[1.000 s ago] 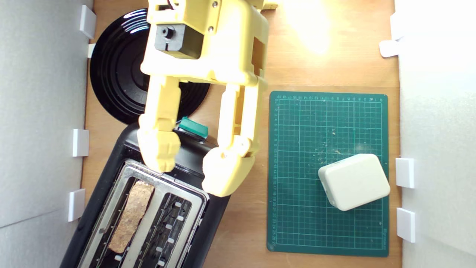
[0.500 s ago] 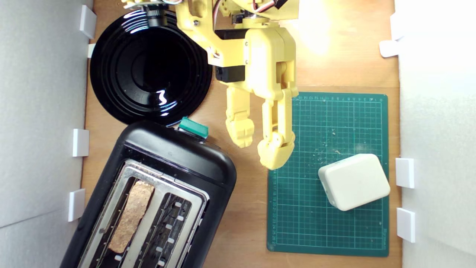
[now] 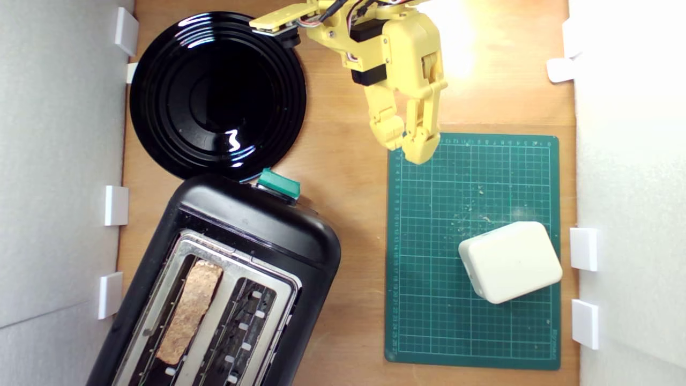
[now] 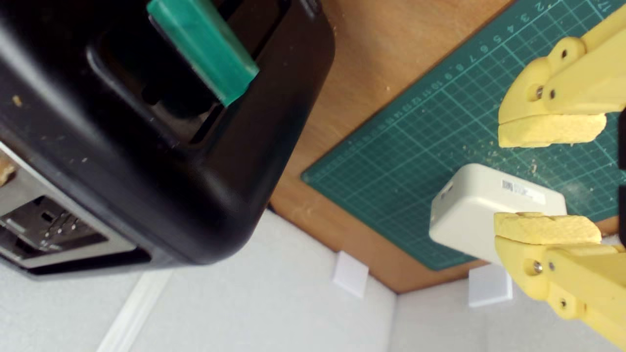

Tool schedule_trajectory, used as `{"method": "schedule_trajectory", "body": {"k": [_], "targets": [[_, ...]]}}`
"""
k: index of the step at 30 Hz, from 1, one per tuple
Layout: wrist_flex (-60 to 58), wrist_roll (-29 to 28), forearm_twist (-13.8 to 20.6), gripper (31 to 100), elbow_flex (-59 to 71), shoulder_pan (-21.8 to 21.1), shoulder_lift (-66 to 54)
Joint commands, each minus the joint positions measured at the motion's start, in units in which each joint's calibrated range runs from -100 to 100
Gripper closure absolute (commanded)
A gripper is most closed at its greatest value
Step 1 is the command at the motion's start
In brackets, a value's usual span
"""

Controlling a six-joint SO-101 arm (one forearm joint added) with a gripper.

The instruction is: Pick bread and place in toaster

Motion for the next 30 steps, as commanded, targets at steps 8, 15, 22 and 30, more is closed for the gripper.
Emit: {"method": "schedule_trajectory", "body": {"k": [8,15,22,30], "targets": [[-0.42,2.50,1.34,79.5,20.75,-0.19,-19.02],[-0.42,3.44,1.34,84.5,28.01,0.05,-22.26],[-0.59,3.49,1.43,84.6,34.73,-0.27,-22.43],[-0.42,5.90,1.43,87.7,41.99,0.86,-28.34]]}}
